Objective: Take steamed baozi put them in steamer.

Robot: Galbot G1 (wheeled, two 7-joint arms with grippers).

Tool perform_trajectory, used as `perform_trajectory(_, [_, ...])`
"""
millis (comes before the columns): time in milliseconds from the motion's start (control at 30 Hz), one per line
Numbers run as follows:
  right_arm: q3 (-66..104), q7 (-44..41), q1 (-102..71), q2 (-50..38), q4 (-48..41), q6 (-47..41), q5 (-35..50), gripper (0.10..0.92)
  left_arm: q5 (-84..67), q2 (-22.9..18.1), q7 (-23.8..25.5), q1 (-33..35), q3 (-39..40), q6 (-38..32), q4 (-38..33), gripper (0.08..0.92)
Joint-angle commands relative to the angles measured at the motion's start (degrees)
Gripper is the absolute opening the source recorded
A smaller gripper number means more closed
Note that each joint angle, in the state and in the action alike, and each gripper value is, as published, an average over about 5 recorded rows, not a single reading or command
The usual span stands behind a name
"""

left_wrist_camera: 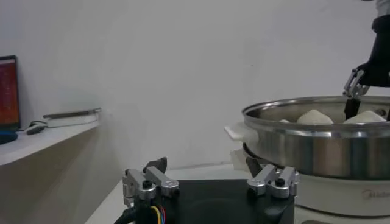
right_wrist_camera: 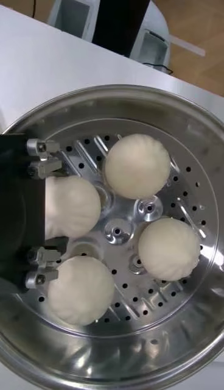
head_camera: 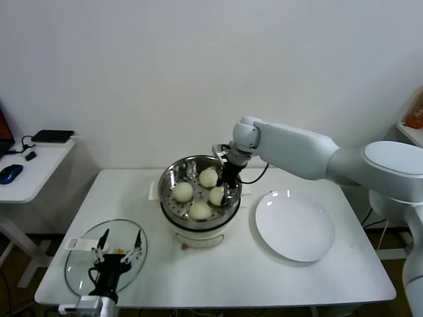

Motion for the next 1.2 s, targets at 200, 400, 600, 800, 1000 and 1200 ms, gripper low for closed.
perform_trajectory(200, [1.0,-1.1,-0.2,0.2,-1.6,0.9,0.1,0.739,0.1,-0.1,0.0,-0.3,0.1,0.2,-0.1,0.823])
perform_trajectory(400, [1.8,-1.5,0.5,0.5,-2.0,1.0,1.7,0.819,0.2,-0.1,-0.1,-0.4,0.1,0.3,0.0,0.823])
perform_trajectory(600, [2.8,-2.6,2.3,0.4,-2.8,1.4,2.9,0.823,0.2,-0.1,-0.1,-0.4,0.2,0.4,-0.1,0.823])
perform_trajectory(800, [3.8,-2.8,5.6,-2.6,-1.3,1.9,5.7,0.823,0.2,-0.1,-0.1,-0.4,0.2,0.4,-0.3,0.823])
perform_trajectory(1000, [5.5,-0.5,7.5,-10.6,4.9,2.3,8.8,0.823,0.4,-0.1,0.0,-0.4,0.4,0.4,-0.5,0.823])
perform_trajectory(1200, [11.3,1.9,5.5,-19.8,10.4,2.5,8.8,0.823,1.2,-0.2,-0.1,-0.5,1.1,0.8,-1.4,0.823])
